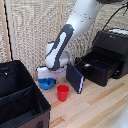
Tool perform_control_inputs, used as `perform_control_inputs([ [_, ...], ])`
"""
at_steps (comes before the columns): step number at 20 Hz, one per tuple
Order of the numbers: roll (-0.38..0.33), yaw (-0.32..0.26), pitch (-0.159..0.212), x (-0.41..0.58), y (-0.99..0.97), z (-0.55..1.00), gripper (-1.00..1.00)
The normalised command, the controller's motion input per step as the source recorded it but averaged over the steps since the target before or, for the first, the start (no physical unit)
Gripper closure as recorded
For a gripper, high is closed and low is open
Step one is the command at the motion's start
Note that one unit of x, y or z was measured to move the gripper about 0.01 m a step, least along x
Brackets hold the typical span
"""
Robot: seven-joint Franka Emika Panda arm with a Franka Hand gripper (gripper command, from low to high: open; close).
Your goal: Gently grip the air fryer handle with your gripper and kindly pull it open by sliding your gripper away from the base. Gradually bring your gripper in line with the blue bowl and gently capture it, without tightening your grip too much. Securely place the blue bowl inside the opened air fryer with a steady position. Liberate your robot's gripper, and withdraw your gripper from the proximity of the air fryer.
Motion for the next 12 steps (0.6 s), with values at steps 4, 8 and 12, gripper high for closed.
perform_control_inputs([
  [4,0.0,0.001,-0.005,-0.006,-0.03,0.35,1.0],
  [8,0.0,0.046,0.0,0.0,-0.09,0.43,1.0],
  [12,0.045,0.04,0.0,0.064,-0.2,0.76,1.0],
])
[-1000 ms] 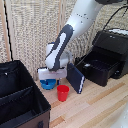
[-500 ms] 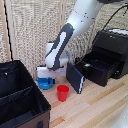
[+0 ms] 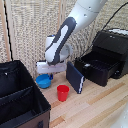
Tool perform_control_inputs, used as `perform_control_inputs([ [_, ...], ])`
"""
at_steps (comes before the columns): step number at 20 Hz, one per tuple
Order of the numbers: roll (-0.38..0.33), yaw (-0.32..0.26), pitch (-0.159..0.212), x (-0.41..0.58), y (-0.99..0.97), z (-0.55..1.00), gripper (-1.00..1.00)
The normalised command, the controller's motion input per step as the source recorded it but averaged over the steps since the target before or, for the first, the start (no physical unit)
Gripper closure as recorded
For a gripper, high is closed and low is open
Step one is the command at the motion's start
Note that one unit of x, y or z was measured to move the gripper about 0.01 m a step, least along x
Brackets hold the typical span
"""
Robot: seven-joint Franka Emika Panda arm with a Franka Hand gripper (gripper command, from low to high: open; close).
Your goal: Gently grip the air fryer handle with your gripper and kindly pull it open by sliding your gripper away from the base. Gradually bring your gripper in line with the blue bowl and gently capture it, without tightening your grip too much. Securely place the blue bowl inside the opened air fryer with a steady position. Liberate your robot's gripper, and withdraw your gripper from the proximity of the air fryer.
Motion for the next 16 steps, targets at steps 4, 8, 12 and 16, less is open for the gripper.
perform_control_inputs([
  [4,0.067,0.007,0.0,0.189,-0.21,0.97,1.0],
  [8,0.045,0.0,0.0,0.131,-0.21,0.99,1.0],
  [12,0.057,-0.006,0.018,0.085,-0.29,0.99,1.0],
  [16,0.069,-0.054,0.006,0.053,-0.39,0.98,1.0],
])
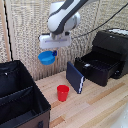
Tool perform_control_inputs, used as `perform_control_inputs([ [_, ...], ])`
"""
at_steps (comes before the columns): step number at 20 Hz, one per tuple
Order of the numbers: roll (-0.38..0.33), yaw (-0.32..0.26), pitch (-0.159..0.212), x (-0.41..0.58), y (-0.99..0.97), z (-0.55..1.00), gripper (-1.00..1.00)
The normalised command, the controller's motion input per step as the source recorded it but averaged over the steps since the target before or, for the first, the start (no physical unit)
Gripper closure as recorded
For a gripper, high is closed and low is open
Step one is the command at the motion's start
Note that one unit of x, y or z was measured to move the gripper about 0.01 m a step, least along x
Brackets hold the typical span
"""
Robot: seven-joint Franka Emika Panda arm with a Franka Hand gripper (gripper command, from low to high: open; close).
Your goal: Gently grip the air fryer handle with your gripper and kindly pull it open by sliding your gripper away from the base. Gradually bring your gripper in line with the blue bowl and gently capture it, without tightening your grip too much. Securely place the blue bowl inside the opened air fryer with a steady position. Liberate your robot's gripper, and withdraw your gripper from the proximity of the air fryer.
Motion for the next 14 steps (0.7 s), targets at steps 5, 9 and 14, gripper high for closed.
perform_control_inputs([
  [5,0.065,-0.15,0.017,0.065,-0.46,0.91,1.0],
  [9,0.03,-0.215,0.037,0.0,-0.51,0.6,1.0],
  [14,0.008,-0.317,0.014,0.0,-0.3,0.45,1.0],
])
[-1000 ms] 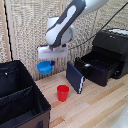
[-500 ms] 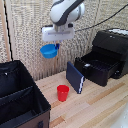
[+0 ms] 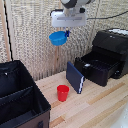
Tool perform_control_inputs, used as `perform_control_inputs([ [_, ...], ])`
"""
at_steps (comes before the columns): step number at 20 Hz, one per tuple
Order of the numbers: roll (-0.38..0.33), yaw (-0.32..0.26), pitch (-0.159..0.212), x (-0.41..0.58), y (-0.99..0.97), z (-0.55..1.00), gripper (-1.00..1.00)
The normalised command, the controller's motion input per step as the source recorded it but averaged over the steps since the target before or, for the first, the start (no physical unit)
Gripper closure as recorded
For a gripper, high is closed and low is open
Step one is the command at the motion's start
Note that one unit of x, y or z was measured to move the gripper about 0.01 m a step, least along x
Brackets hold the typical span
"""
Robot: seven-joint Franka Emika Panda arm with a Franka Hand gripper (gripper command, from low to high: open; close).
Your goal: Gently grip the air fryer handle with your gripper and kindly pull it open by sliding your gripper away from the base. Gradually bring your gripper in line with the blue bowl and gently capture it, without tightening your grip too much. Securely place the blue bowl inside the opened air fryer with a steady position. Liberate your robot's gripper, and withdraw your gripper from the proximity of the air fryer.
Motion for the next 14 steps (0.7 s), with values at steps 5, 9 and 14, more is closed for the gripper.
perform_control_inputs([
  [5,0.002,-0.296,0.003,0.001,-0.37,0.35,1.0],
  [9,0.0,-0.293,0.0,0.001,-0.4,0.28,1.0],
  [14,0.0,-0.241,0.007,-0.042,-0.57,0.08,1.0],
])
